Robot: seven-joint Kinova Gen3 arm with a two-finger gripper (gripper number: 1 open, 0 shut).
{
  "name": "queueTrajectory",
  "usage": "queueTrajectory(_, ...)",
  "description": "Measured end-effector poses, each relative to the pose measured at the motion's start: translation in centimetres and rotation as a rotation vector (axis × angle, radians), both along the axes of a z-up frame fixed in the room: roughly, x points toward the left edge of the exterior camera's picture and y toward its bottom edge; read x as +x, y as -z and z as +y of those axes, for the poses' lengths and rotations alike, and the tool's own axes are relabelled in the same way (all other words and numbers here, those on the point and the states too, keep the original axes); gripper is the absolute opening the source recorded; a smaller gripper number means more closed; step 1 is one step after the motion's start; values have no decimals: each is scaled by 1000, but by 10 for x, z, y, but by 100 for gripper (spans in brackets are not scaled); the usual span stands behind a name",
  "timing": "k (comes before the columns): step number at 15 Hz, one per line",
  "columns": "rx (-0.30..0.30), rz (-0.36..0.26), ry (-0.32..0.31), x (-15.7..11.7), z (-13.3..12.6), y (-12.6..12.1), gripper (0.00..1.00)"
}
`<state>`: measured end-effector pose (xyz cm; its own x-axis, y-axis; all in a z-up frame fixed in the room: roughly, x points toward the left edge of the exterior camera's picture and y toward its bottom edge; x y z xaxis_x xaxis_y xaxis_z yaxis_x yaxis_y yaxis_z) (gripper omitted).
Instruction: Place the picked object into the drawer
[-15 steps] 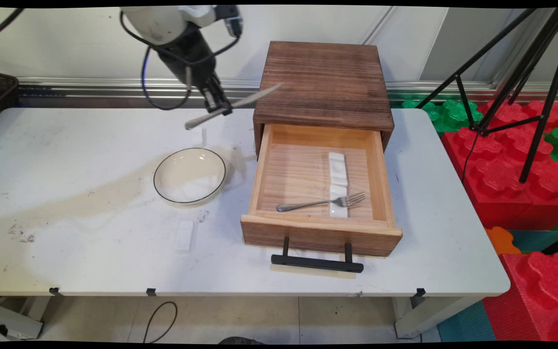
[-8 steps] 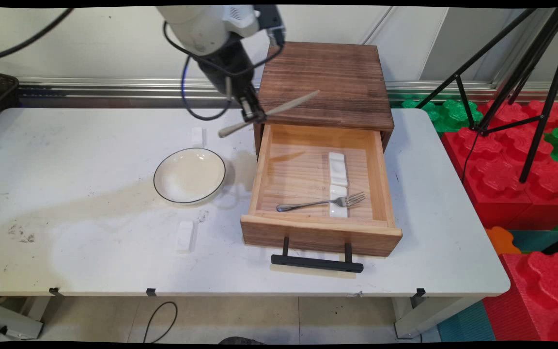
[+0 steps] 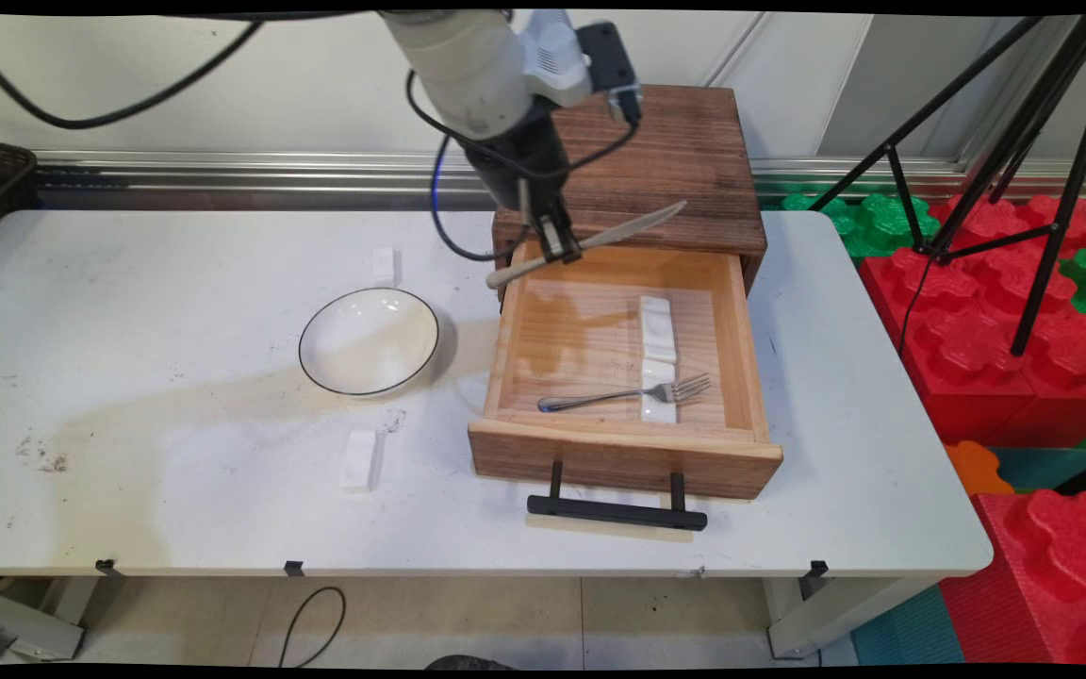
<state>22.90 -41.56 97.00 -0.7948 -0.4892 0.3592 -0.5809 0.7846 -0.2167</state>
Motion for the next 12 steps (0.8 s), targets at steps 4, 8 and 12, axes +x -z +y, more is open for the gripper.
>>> queueTrajectory(4,6,2,11,-23,-13,16,0)
queueTrajectory(8,13,6,21,-43,-29,38,0)
queueTrajectory(12,26,9,18,-54,-44,64,0)
